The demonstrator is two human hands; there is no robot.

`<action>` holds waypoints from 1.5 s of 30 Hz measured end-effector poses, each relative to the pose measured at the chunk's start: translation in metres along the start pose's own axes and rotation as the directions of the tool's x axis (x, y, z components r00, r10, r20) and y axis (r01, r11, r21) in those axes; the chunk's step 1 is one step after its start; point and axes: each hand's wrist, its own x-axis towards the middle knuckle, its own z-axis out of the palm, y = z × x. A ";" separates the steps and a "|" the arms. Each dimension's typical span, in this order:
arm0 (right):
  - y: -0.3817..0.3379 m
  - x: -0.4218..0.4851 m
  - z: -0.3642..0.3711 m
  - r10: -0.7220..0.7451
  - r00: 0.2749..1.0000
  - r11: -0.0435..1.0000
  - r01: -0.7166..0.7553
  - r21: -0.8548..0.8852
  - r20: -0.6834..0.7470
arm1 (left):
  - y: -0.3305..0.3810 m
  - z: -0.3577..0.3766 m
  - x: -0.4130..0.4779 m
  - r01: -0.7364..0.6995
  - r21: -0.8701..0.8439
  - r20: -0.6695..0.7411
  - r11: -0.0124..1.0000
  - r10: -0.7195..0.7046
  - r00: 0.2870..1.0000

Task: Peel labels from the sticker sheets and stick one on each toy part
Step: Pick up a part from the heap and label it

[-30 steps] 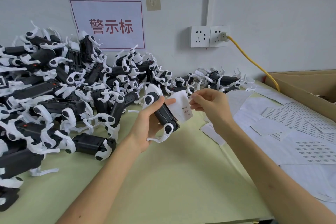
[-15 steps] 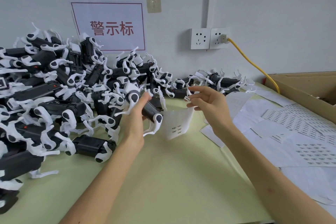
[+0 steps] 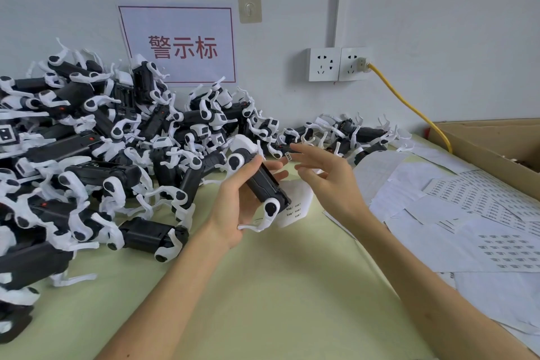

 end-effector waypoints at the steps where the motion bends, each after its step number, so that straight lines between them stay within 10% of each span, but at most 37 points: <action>1: 0.001 0.000 0.000 -0.006 1.000 1.000 0.006 -0.008 0.000 | 0.001 0.001 0.000 -0.002 -0.016 0.007 1.000 0.002 1.000; 26: 0.006 0.010 -0.011 0.073 0.997 0.984 -0.075 0.161 0.019 | 0.001 0.009 -0.007 -0.044 0.173 0.061 0.984 0.034 0.998; 45: -0.005 0.003 -0.005 -0.061 0.998 0.998 0.060 -0.023 -0.021 | -0.001 0.004 -0.002 -0.074 0.238 -0.053 0.969 0.089 0.995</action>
